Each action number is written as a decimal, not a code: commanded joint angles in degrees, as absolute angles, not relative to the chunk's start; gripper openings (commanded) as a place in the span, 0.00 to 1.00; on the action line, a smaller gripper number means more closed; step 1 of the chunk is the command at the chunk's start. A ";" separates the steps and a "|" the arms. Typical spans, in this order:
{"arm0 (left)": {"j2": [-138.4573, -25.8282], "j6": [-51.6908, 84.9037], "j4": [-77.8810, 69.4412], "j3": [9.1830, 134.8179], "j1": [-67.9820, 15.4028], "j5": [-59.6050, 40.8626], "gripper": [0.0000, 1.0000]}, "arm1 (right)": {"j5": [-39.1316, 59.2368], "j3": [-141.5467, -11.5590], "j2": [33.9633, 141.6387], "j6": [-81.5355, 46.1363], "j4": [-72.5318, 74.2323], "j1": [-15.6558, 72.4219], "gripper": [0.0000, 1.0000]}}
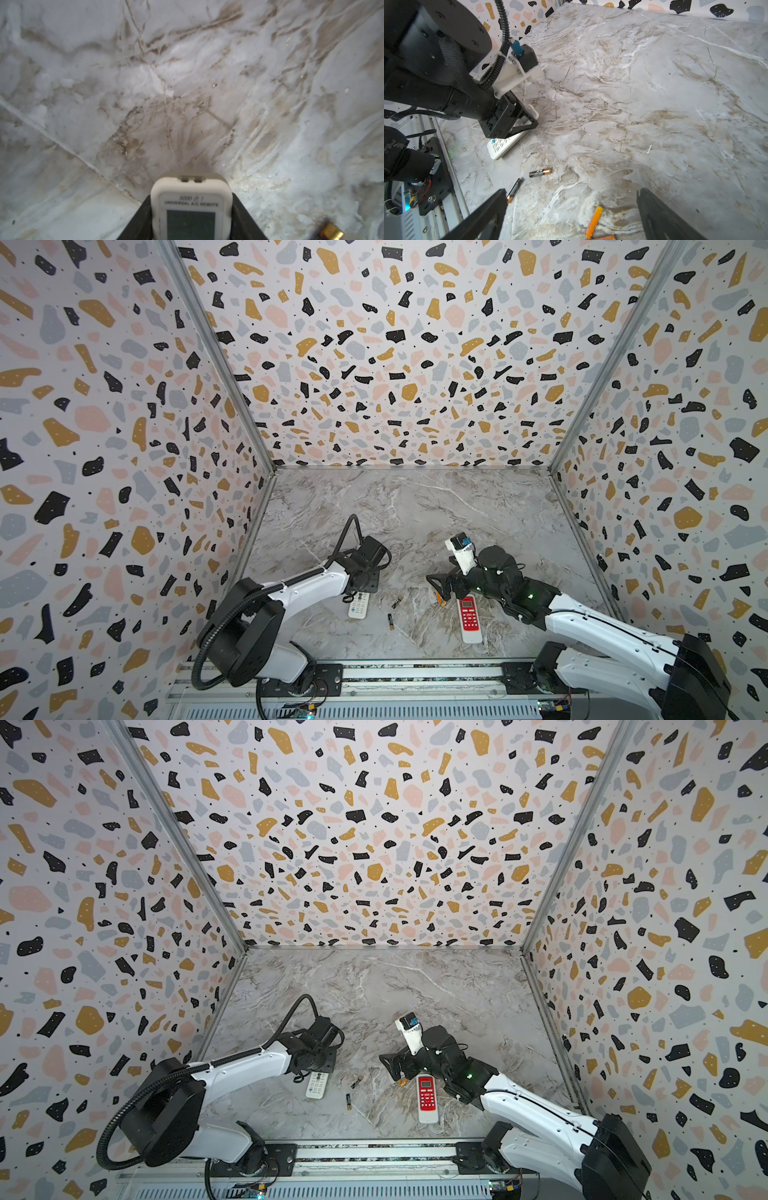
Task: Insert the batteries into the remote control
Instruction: 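Lift the white remote with the left gripper while the right gripper moves toward it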
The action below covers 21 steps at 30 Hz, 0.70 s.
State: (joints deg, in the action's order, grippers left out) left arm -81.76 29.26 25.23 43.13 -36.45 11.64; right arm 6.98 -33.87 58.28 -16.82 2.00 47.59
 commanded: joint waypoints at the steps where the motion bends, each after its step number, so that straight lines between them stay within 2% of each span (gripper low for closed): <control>1: -78.73 29.44 20.98 45.94 -36.55 12.08 0.38 | 8.78 -37.74 58.42 -16.69 2.92 47.46 0.99; 10: -70.11 29.18 1.92 45.89 -36.39 -1.45 0.33 | 15.76 -36.96 55.70 -21.48 8.45 46.88 1.00; 17: -64.29 32.10 -13.85 44.83 -36.21 -16.51 0.31 | 25.86 -32.10 50.99 -27.46 22.43 46.06 0.99; 21: -61.66 37.55 -27.69 41.16 -36.12 -25.69 0.30 | 29.59 -29.84 50.56 -30.38 28.87 45.27 0.99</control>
